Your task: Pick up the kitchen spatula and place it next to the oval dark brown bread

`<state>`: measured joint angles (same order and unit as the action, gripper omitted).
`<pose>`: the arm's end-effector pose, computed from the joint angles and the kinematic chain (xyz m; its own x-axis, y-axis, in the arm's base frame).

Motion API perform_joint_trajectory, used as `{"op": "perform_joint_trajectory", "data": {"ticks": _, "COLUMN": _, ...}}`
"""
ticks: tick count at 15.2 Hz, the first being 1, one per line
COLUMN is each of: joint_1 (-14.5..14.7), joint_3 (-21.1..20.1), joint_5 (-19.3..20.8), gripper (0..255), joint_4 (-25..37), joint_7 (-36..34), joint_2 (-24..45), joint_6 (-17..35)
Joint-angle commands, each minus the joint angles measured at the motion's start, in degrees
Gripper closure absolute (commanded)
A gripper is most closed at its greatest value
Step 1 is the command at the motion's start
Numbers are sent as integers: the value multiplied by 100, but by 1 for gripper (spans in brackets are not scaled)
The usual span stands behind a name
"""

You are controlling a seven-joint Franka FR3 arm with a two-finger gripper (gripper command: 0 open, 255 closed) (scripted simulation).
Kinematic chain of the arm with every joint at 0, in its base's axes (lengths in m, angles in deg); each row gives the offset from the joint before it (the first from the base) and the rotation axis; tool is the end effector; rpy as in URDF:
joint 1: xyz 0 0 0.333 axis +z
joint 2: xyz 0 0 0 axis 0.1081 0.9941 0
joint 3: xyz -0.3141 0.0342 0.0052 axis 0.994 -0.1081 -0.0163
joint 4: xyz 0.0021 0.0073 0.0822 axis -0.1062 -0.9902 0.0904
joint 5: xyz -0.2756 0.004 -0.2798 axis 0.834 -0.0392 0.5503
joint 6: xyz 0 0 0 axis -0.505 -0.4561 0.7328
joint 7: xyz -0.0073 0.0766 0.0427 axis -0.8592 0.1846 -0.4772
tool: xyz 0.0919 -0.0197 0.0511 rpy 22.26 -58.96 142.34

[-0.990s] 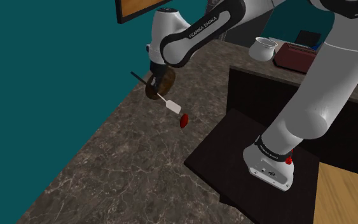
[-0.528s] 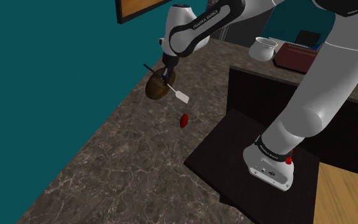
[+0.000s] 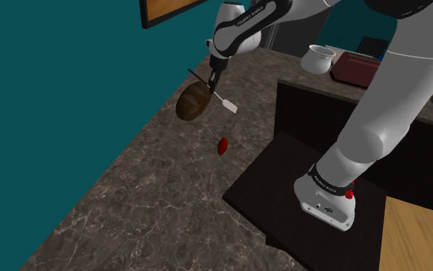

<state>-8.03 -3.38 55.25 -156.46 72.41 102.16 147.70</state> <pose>0.5726 -0.0582 0.3080 0.9192 0.3881 0.0665 0.3890 -0.9213 -0.0006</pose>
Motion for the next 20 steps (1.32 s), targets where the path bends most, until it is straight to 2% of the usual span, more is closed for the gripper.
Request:
{"op": "perform_joint_trajectory", "data": {"ticks": 1, "joint_1": -170, "joint_3": 92, "joint_5": -28, "gripper": 255, "joint_4": 144, "joint_7": 291, "joint_2": 120, "joint_6": -32}}
{"op": "perform_joint_trajectory", "data": {"ticks": 12, "joint_1": -1012, "joint_3": 467, "joint_5": -154, "gripper": 255, "joint_4": 1639, "joint_7": 1598, "joint_2": 1080, "joint_6": -612}}
{"op": "perform_joint_trajectory", "data": {"ticks": 18, "joint_1": -1437, "joint_3": 602, "joint_5": -207, "gripper": 255, "joint_4": 2864, "joint_7": 2183, "joint_2": 1830, "joint_6": -1111}}
{"op": "perform_joint_trajectory", "data": {"ticks": 20, "joint_1": -1607, "joint_3": 647, "joint_5": -226, "gripper": 255, "joint_4": 3499, "joint_7": 2401, "joint_2": 2210, "joint_6": -1377}}
